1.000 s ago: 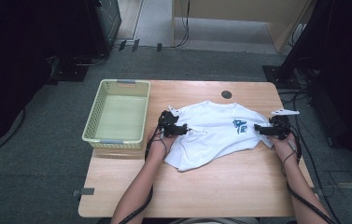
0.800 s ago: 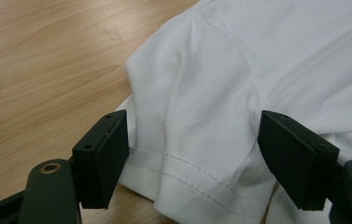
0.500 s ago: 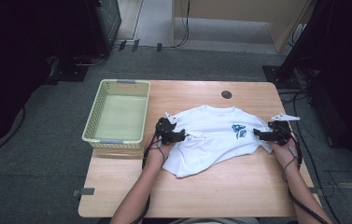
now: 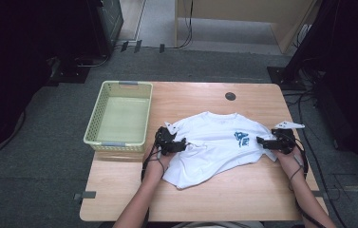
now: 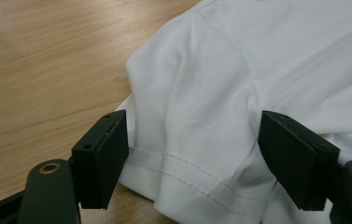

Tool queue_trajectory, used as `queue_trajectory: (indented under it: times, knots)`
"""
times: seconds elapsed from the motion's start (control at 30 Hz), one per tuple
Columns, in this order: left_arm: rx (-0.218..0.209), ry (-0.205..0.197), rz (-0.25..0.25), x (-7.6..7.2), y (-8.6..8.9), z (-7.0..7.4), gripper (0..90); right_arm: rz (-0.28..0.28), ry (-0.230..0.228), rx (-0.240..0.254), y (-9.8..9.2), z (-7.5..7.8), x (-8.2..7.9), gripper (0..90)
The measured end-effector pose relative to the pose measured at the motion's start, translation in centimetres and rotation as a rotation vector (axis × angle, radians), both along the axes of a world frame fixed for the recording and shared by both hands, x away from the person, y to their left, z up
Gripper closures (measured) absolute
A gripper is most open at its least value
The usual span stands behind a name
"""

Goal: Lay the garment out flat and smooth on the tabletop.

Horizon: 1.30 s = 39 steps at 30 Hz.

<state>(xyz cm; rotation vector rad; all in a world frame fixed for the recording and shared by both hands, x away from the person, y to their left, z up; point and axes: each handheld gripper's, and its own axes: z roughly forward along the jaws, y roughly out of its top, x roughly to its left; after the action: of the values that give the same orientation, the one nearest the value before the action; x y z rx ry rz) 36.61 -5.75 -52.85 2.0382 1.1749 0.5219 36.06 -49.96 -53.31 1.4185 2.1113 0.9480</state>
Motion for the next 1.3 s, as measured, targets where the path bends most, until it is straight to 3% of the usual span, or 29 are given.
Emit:
queue_trajectory:
  times: [0.3, 0.57, 0.6, 0.67, 0.83, 1.17, 1.3]
  knots:
    - [-0.012, -0.02, -0.017, 0.4, 0.1, 1.0, 25.6, 0.018, -0.001, 0.009, 0.1, 0.5, -0.2, 16.9]
    - [-0.039, -0.015, -0.038, 1.4, -0.5, 2.0, 25.8, 0.02, -0.017, 0.011, 0.6, 1.6, 0.1, 24.3]
    - [-0.043, -0.008, -0.046, 1.5, -0.7, 2.1, 26.0, 0.021, -0.014, 0.013, 0.7, 1.7, 0.2, 28.6]
    - [-0.042, 0.007, -0.054, 1.9, -1.0, 2.0, 33.2, 0.032, -0.011, 0.009, 1.0, 1.9, 0.2, 33.3]
    - [-0.029, 0.02, -0.075, 2.6, -1.9, 1.8, 36.6, 0.044, -0.006, 0.002, 1.9, 1.8, 0.4, 39.9]
    - [-0.027, 0.034, -0.098, 3.5, -2.8, 1.2, 38.2, 0.058, 0.03, 0.015, 3.1, 1.2, 1.1, 38.0]
    - [-0.006, 0.044, -0.098, 3.7, -2.9, 0.7, 38.1, 0.067, 0.038, 0.014, 3.8, 1.0, 1.3, 37.2]
